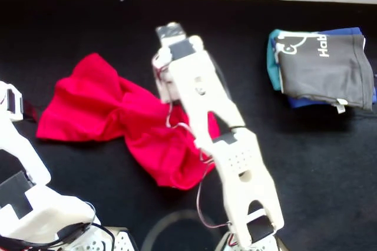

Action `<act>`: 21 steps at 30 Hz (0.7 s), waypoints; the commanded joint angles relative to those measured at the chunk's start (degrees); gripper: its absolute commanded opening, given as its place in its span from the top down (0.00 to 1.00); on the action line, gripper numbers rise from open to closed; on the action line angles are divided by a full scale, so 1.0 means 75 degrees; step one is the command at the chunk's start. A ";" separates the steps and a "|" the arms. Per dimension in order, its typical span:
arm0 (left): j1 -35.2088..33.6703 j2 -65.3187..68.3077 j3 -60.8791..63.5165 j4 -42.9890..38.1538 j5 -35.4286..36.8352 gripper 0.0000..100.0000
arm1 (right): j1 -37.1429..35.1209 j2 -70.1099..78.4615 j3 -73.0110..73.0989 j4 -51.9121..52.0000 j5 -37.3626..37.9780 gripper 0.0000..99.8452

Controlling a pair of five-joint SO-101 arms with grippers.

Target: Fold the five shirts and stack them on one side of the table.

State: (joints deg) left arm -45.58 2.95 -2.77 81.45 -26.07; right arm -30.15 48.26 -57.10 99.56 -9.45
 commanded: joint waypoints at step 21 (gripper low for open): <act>0.1541 -0.0018 0.1741 -0.0785 0.0000 0.78 | 0.3147 -0.4378 0.0205 0.0182 0.2837 0.99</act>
State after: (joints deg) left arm -38.37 2.95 10.68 74.68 -26.07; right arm -11.34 20.66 -56.75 100.53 9.27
